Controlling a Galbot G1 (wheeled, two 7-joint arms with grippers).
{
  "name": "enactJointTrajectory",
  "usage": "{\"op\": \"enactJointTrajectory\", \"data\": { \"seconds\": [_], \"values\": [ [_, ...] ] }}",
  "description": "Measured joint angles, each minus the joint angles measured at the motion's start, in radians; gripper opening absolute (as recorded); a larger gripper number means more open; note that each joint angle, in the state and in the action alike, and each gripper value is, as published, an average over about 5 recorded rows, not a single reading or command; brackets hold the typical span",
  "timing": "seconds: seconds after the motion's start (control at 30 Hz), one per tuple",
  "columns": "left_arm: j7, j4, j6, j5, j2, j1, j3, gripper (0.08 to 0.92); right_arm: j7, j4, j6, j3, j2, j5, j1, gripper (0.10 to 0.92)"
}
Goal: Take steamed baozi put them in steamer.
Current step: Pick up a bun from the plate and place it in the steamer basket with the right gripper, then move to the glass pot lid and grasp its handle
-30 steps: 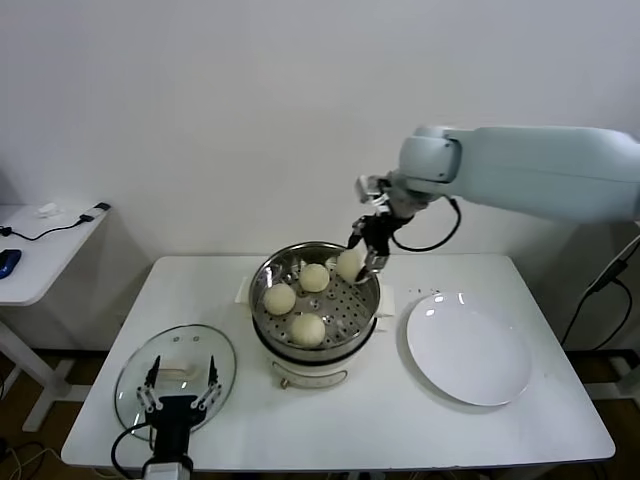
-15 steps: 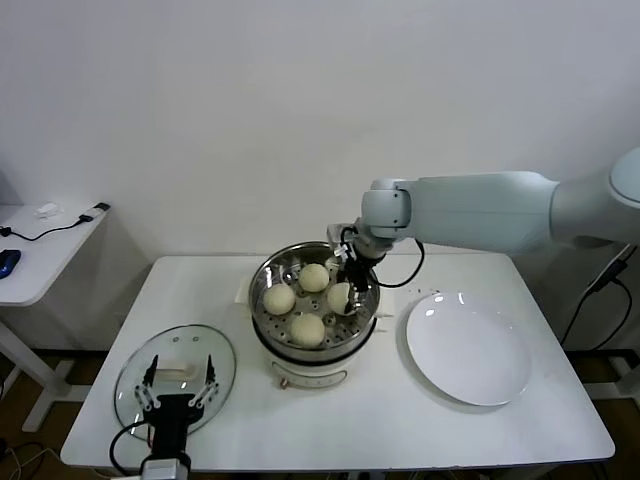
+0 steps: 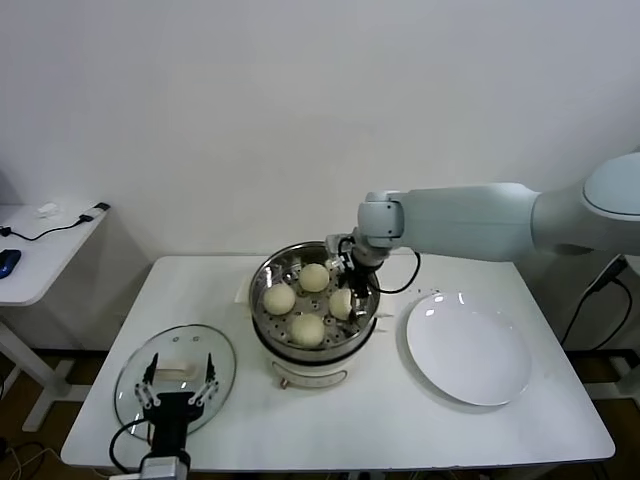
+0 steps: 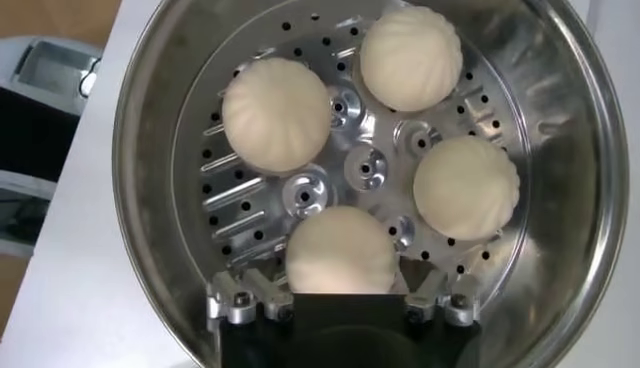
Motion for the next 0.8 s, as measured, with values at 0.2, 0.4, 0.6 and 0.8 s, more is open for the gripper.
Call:
{"op": "enactJointTrajectory", "data": {
  "seconds": [0.2, 0.4, 0.6, 0.8],
  "values": [
    [-0.003, -0.012, 0.007, 0.000, 0.000, 0.008, -0.001, 0.823, -0.032, 0.003, 0.030, 0.033, -0.027, 0.014, 0.020, 0.823],
    [-0.008, -0.025, 0.016, -0.003, 0.000, 0.014, 0.000, 0.823, -0.030, 0.020, 0.060, 0.113, -0.108, 0.053, 0.030, 0.823],
    [-0.008, -0.027, 0.023, -0.008, 0.005, 0.010, 0.001, 0.823, 0.128, 0.036, 0.090, 0.301, -0.238, 0.084, -0.056, 0.823],
    [0.001, -0.012, 0.022, 0.002, 0.013, 0.002, 0.004, 0.823, 0.365, 0.065, 0.129, 0.603, -0.391, 0.027, -0.259, 0.823]
  ]
}}
